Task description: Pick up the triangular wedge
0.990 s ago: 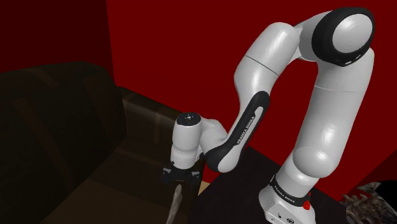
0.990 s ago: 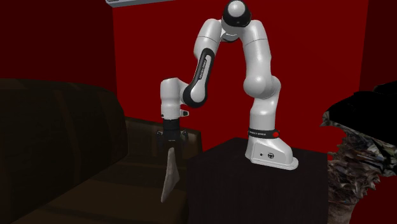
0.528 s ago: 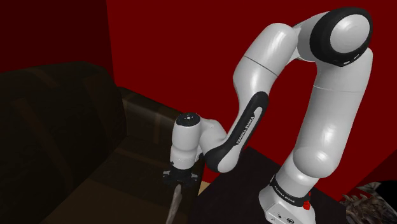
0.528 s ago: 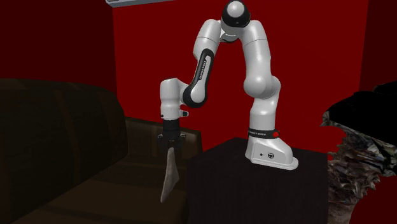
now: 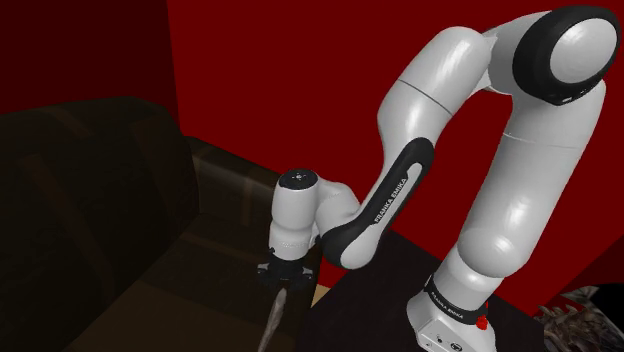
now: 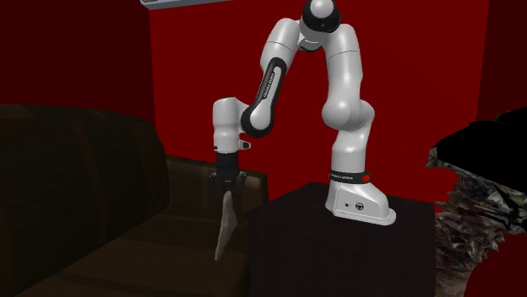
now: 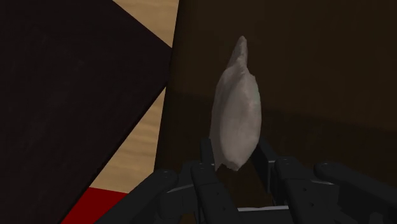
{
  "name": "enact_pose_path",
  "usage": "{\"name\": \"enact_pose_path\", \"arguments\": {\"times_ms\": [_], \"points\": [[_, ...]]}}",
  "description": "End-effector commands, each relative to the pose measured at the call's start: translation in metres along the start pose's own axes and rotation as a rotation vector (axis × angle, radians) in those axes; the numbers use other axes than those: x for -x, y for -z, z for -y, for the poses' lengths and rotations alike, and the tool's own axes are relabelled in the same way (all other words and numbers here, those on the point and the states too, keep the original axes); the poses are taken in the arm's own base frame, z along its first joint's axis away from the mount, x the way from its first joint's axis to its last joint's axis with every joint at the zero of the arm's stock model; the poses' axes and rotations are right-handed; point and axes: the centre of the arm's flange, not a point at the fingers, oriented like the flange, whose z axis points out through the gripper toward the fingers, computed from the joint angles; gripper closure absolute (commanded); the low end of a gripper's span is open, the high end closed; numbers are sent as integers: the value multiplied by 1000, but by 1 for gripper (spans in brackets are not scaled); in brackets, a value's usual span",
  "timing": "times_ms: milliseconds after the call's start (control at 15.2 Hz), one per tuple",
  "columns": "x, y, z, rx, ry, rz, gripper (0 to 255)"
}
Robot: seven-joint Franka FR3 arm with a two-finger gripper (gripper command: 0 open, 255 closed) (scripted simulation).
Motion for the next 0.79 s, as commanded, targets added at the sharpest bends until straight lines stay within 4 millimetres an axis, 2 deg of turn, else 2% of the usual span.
{"name": "enact_pose_path", "arguments": {"times_ms": [0, 594, 726], "points": [[-1, 11, 0, 0, 0, 1, 255], [-1, 59, -1, 0, 0, 1, 255], [-1, 59, -1, 0, 0, 1, 255]]}}
